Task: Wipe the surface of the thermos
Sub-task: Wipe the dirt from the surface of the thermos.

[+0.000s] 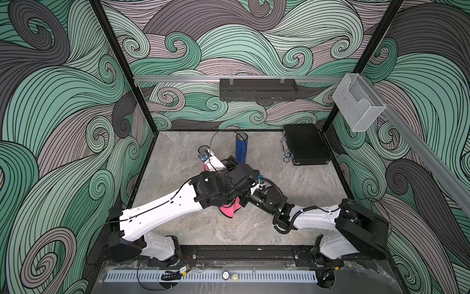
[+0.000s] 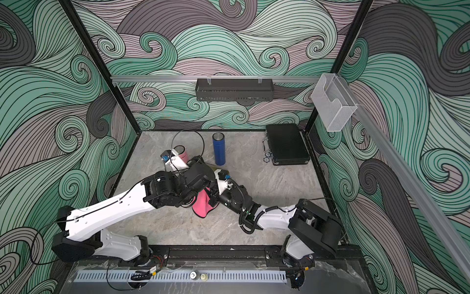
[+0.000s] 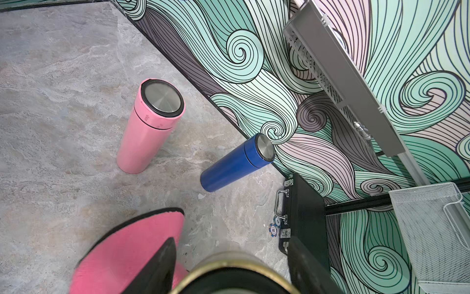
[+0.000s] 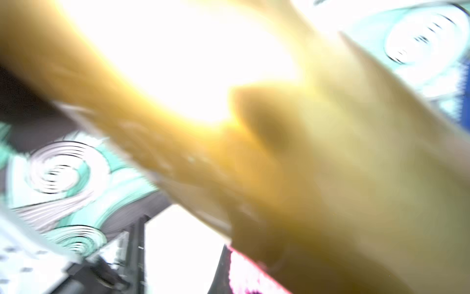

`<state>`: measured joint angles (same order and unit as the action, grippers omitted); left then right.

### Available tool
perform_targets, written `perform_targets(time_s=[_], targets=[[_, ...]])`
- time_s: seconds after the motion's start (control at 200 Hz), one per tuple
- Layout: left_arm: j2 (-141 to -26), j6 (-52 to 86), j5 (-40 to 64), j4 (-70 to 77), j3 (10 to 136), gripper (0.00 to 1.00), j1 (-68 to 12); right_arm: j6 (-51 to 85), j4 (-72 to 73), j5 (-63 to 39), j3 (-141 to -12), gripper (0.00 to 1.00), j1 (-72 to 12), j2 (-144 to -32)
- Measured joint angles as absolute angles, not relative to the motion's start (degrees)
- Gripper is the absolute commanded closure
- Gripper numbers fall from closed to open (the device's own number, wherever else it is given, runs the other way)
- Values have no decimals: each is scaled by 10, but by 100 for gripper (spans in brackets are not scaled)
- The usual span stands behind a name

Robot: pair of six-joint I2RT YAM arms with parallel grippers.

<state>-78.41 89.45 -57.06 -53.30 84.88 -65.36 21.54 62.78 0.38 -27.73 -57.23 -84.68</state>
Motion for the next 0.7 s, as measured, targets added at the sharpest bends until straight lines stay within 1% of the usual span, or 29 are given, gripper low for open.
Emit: perform_targets(time_s=[0.355, 0.52, 0.615, 0.7], targets=[[-757, 893, -570, -534, 848, 100, -655, 222, 650, 44, -233, 100, -565, -835], [-742, 871, -570, -523, 839, 100, -655, 230, 660, 56, -210, 100, -556, -835], [-735, 828, -571, -494, 826, 100, -655, 231, 661, 55, -201, 100, -554, -832], [-729, 738, -562, -422, 794, 100, -655, 232, 652, 46, -192, 100, -556, -809]])
